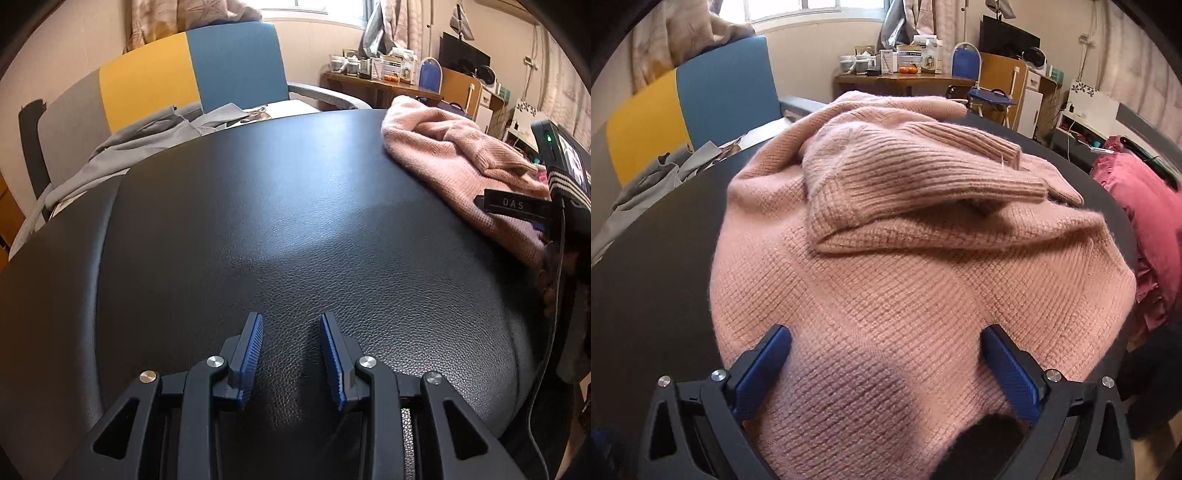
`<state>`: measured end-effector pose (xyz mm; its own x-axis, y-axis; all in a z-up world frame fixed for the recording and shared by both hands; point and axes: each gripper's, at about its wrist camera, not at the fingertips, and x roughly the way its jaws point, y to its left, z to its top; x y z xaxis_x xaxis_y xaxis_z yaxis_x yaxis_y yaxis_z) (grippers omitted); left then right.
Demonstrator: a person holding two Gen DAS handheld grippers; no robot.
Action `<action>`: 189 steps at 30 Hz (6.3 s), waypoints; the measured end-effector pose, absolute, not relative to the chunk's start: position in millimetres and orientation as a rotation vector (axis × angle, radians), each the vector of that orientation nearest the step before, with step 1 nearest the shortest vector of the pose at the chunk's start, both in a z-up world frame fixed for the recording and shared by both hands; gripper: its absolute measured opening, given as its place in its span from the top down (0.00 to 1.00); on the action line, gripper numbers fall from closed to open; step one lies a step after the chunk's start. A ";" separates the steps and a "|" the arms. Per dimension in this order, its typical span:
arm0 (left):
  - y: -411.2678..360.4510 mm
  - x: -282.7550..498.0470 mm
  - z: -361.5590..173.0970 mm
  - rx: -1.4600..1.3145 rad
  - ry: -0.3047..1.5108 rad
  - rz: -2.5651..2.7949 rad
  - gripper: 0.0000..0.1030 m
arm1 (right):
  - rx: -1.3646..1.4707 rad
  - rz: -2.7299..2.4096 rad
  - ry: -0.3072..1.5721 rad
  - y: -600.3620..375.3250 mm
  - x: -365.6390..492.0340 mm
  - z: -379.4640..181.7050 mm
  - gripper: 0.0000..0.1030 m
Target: Fold clothes
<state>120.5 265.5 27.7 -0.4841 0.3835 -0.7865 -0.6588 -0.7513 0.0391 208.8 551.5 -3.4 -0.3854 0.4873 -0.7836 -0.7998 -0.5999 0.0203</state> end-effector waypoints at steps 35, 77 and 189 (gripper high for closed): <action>151.1 105.3 42.2 -1.192 0.258 2.431 0.69 | -1.106 2.590 0.267 326.0 158.1 -1.5 0.61; 362.7 -51.3 76.1 -1.234 0.606 1.894 0.48 | -0.916 2.657 0.703 386.3 247.8 -14.8 0.65; 23.0 35.5 94.2 -0.948 0.235 2.138 0.61 | -0.981 2.994 0.810 261.0 213.3 5.0 0.48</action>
<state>35.5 23.0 94.2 -0.4257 0.5784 -0.6959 -0.7156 -0.6858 -0.1322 213.3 261.0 5.0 -0.8123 -0.2525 -0.5257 -0.0469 -0.8702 0.4904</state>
